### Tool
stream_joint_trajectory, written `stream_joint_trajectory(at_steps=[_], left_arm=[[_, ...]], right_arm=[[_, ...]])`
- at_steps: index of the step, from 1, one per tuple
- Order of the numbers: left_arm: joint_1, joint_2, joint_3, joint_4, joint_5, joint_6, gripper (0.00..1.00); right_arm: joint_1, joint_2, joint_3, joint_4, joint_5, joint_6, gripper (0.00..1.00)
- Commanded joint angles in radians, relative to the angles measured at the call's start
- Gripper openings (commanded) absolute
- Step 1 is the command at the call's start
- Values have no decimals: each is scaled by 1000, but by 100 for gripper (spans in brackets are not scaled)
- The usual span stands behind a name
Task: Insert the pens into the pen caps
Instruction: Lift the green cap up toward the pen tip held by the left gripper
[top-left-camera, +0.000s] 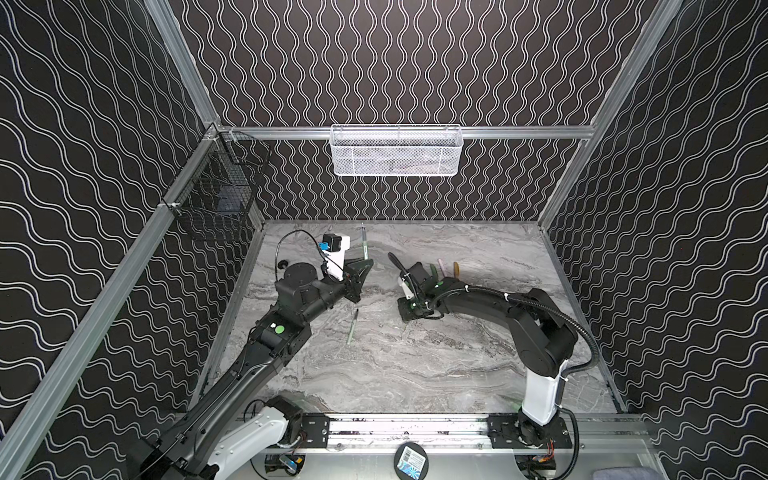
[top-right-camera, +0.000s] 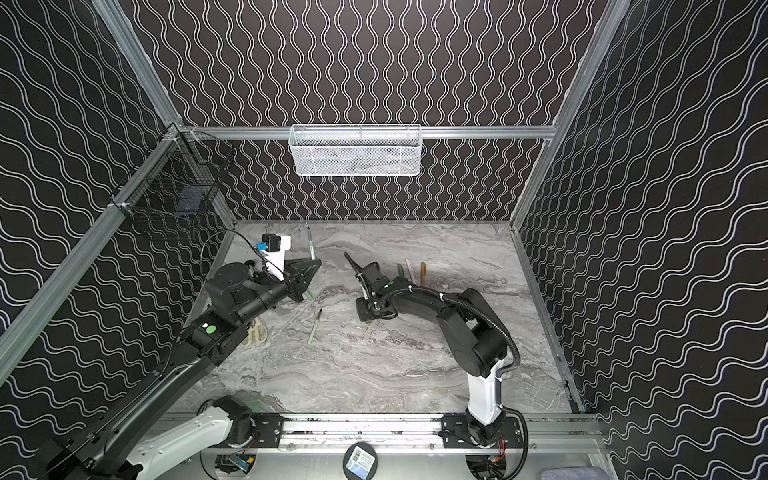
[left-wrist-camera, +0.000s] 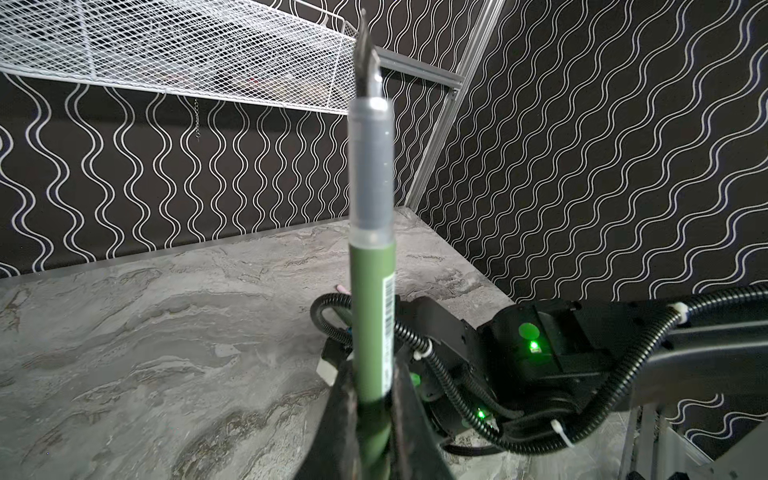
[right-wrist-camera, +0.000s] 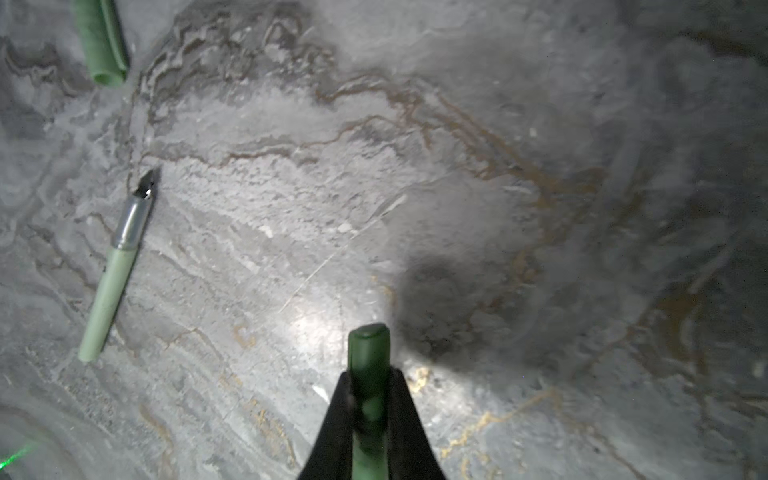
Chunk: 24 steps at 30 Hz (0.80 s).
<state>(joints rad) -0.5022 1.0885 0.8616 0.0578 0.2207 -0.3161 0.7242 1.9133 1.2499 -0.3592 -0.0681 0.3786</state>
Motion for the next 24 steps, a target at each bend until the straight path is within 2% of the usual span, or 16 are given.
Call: stream_joint_trajectory(at_steps=[1, 7, 15, 24], left_arm=[[1, 5, 5, 39, 9, -10, 0], [2, 16, 5, 45, 26, -16, 0], [1, 37, 5, 61, 69, -19, 0], [-13, 64, 10, 77, 128, -19, 0]], right_arm=[[-15, -38, -35, 54, -27, 37, 11], [-22, -154, -129, 169, 10, 50, 11], [-22, -448, -334, 456, 31, 22, 12], [-21, -634, -385, 559, 12, -14, 13]])
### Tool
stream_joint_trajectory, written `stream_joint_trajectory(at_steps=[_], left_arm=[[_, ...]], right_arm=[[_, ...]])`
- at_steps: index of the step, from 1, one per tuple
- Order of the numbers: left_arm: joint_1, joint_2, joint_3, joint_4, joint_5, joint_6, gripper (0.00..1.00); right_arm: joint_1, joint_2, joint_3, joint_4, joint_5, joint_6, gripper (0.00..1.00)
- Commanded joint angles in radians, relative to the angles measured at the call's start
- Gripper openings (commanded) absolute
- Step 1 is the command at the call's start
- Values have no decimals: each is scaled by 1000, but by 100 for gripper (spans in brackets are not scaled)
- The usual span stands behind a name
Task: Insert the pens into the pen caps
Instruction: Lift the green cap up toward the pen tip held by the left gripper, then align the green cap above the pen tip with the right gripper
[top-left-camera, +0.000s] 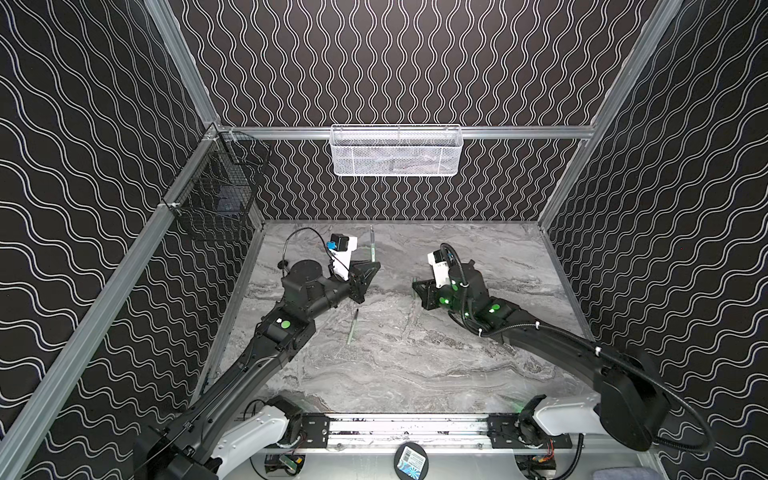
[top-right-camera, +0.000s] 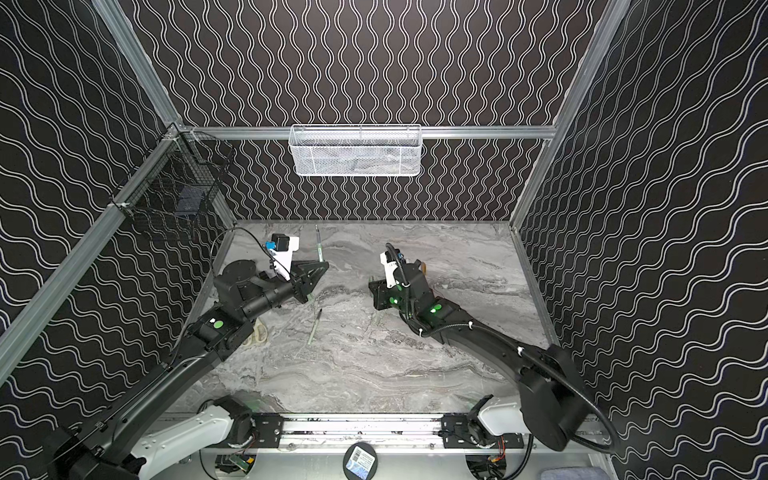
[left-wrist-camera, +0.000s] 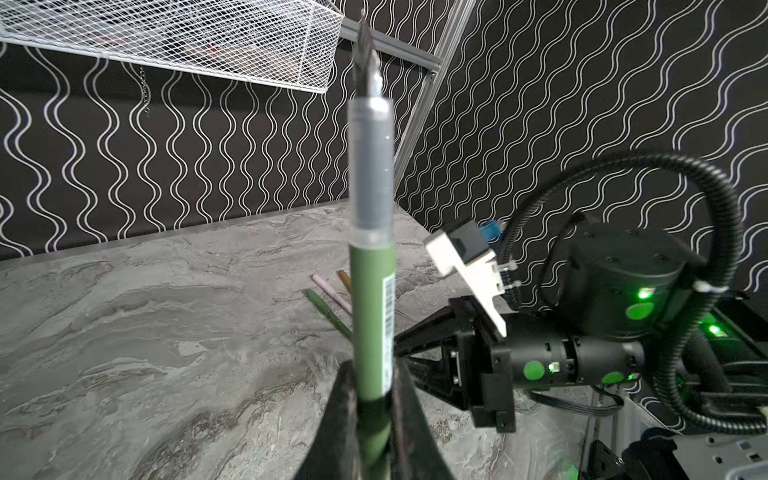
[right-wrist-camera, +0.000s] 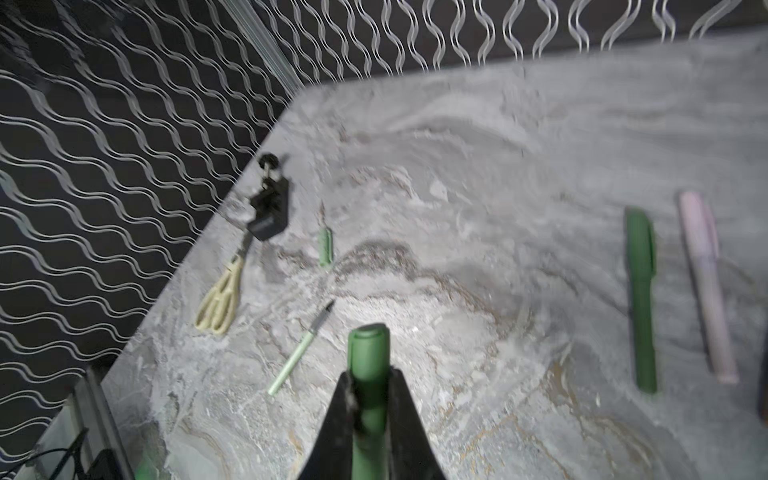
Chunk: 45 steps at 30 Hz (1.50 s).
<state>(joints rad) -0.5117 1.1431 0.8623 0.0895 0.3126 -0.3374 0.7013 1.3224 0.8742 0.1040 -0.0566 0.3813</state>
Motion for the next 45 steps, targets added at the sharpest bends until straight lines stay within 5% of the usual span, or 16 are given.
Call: stream_joint_trajectory(at_steps=[1, 22, 45], left_arm=[[-7, 14, 9, 47, 43, 0, 0], [-157, 103, 34, 29, 126, 59, 0], [-215, 147, 55, -6, 124, 93, 0]], right_arm=[[1, -59, -9, 102, 5, -19, 13], [2, -236, 107, 130, 54, -131, 13], [23, -237, 160, 227, -47, -71, 13]])
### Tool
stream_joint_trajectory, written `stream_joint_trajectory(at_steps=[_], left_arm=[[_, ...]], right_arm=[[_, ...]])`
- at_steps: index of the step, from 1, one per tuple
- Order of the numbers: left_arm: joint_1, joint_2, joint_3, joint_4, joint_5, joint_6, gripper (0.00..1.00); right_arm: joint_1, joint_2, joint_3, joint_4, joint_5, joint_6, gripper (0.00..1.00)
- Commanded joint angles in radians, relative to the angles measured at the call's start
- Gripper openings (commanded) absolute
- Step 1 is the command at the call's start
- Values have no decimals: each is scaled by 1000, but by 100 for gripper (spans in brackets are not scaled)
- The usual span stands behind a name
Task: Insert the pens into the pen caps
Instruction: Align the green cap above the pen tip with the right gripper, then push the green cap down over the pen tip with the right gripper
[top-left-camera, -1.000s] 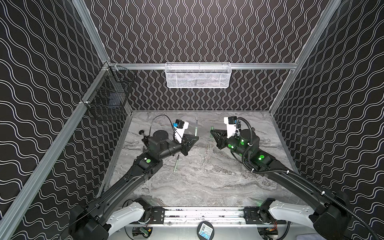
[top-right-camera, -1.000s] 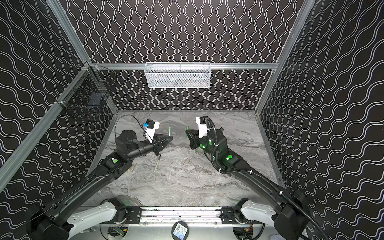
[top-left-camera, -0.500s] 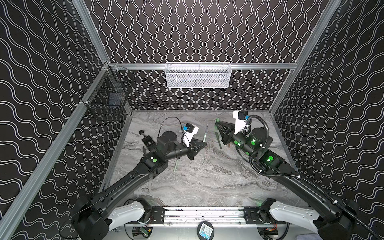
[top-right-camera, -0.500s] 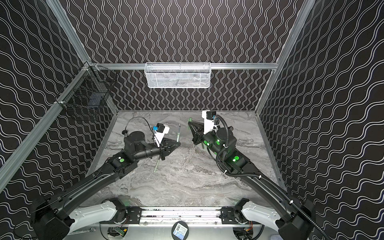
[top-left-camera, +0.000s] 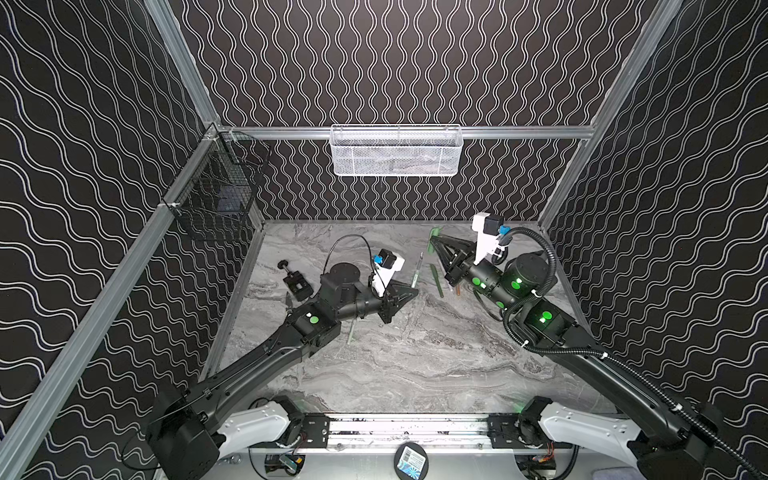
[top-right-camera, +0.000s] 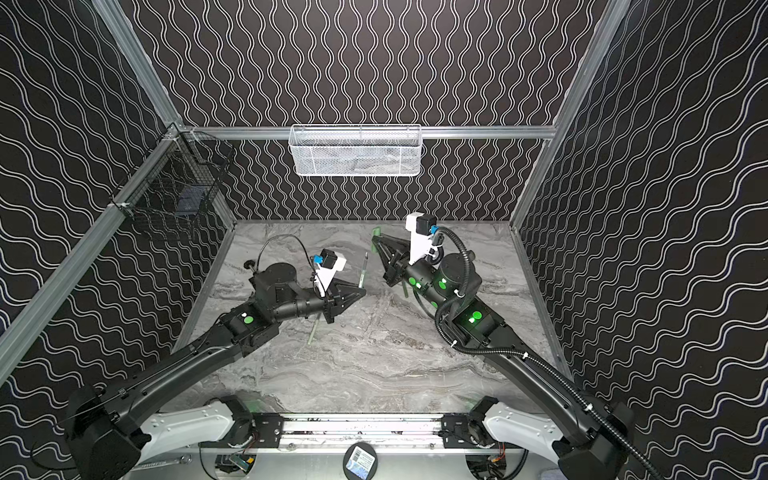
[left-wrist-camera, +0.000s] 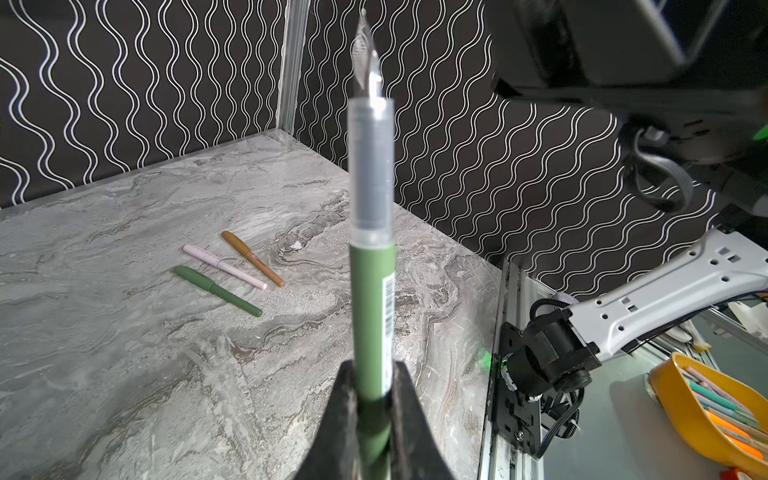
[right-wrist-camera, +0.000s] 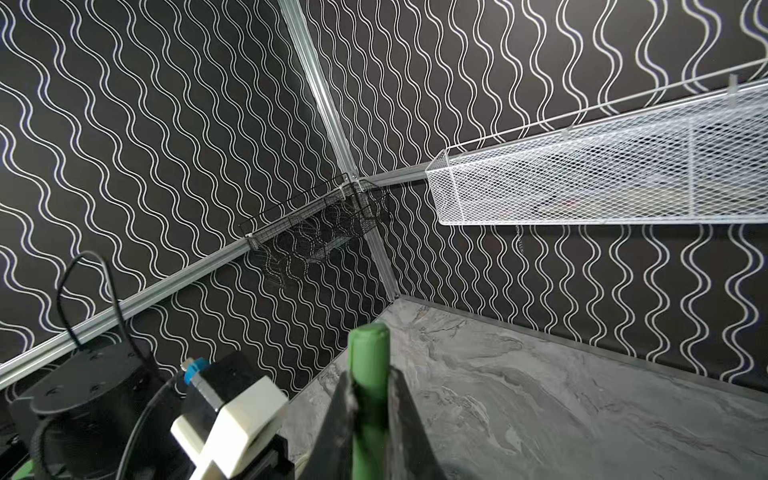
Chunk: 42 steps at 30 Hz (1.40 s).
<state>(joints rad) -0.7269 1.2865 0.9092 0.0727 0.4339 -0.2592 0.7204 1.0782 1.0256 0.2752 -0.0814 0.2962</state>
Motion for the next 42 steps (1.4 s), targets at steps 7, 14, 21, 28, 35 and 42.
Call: stream_joint_trajectory(at_steps=[7, 14, 21, 28, 35, 42], left_arm=[[-3, -1, 7, 7, 2, 18, 0], [-6, -7, 7, 7, 0, 20, 0], [-8, -12, 7, 5, -7, 23, 0], [-7, -15, 5, 7, -16, 24, 0], [-7, -31, -6, 14, -48, 26, 0], [-7, -57, -27, 43, -80, 20, 0]], right_arm=[[10, 26, 10, 68, -28, 23, 13], [10, 33, 6, 71, -22, 24, 13], [11, 38, -2, 59, -26, 27, 13], [13, 47, -11, 56, -54, 45, 13], [15, 51, -22, 60, -66, 63, 13], [14, 49, -52, 76, -88, 99, 14]])
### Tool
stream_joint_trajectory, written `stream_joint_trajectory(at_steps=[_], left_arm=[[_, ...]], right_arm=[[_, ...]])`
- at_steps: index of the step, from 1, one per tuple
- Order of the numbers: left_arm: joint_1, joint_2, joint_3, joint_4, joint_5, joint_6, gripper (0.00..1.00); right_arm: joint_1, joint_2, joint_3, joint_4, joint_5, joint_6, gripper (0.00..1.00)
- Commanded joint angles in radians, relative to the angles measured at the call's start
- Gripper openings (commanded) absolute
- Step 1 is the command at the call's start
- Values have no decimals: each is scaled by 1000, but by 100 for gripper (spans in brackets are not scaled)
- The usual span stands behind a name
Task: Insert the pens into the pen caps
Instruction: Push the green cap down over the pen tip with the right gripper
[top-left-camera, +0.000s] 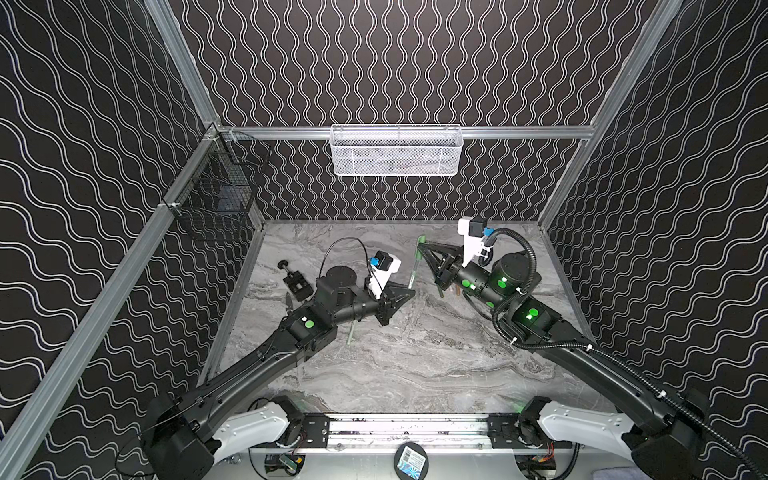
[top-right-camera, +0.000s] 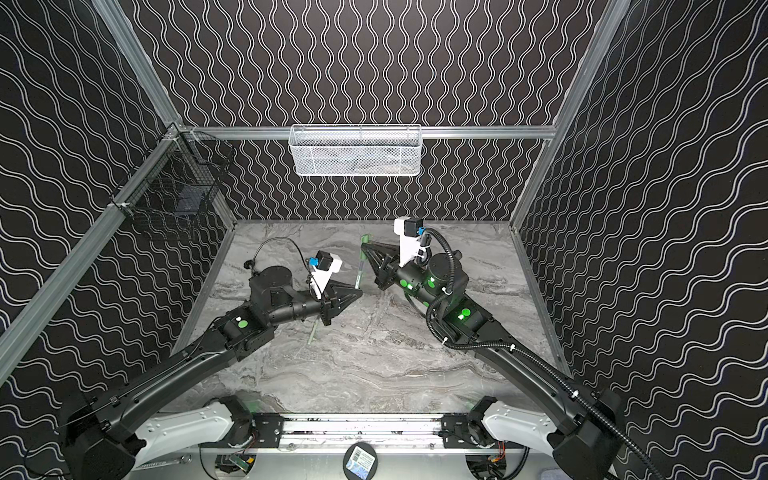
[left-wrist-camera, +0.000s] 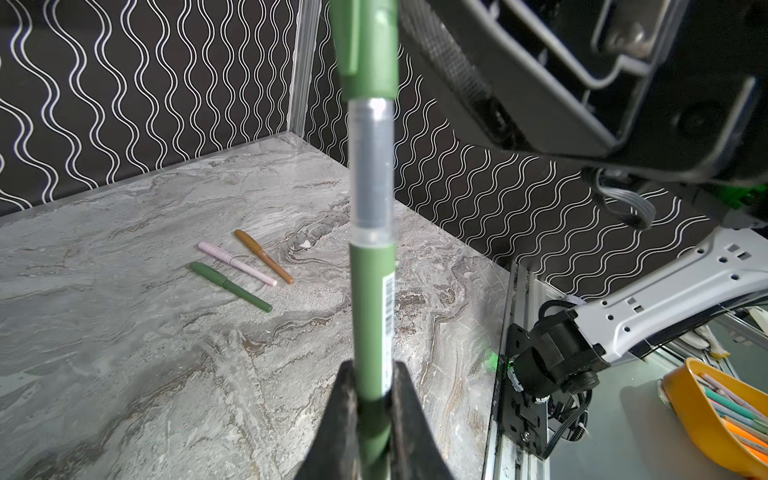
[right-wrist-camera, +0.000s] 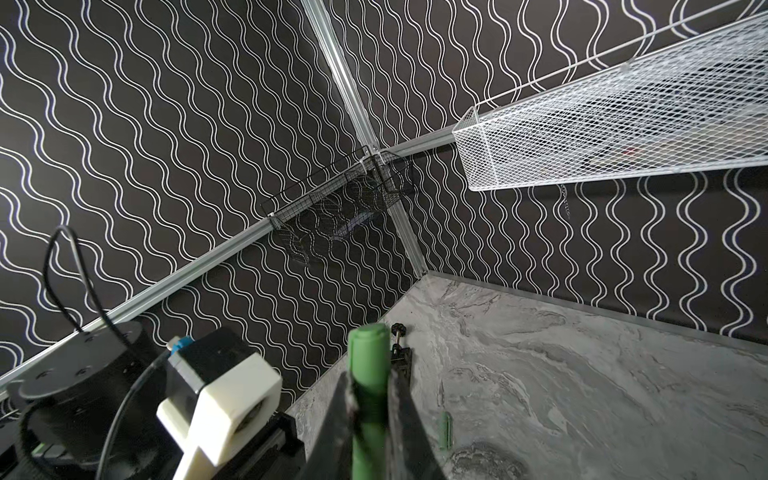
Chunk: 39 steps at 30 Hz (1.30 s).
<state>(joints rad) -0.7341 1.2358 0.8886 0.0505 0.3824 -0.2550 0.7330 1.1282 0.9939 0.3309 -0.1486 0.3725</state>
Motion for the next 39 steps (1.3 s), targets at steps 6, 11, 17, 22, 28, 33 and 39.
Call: stream_joint_trajectory(at_steps=[6, 11, 17, 22, 28, 33, 39], left_arm=[[-1, -25, -23, 94, -28, 10, 0], [1, -42, -39, 118, -28, 10, 0], [1, -61, -58, 154, -23, 4, 0], [0, -66, -64, 172, -2, 2, 0], [1, -57, -61, 172, 4, -1, 0], [1, -56, -60, 167, -6, 1, 0], [1, -63, -65, 171, -25, 3, 0]], right_arm=[[2, 14, -49, 95, -80, 90, 14], [2, 15, -72, 158, -101, 135, 15], [2, 16, -74, 165, -95, 138, 15], [2, 27, -69, 158, -98, 134, 15], [2, 24, -64, 151, -109, 129, 15], [4, 21, -70, 140, -133, 116, 15], [6, 0, -99, 140, -150, 102, 15]])
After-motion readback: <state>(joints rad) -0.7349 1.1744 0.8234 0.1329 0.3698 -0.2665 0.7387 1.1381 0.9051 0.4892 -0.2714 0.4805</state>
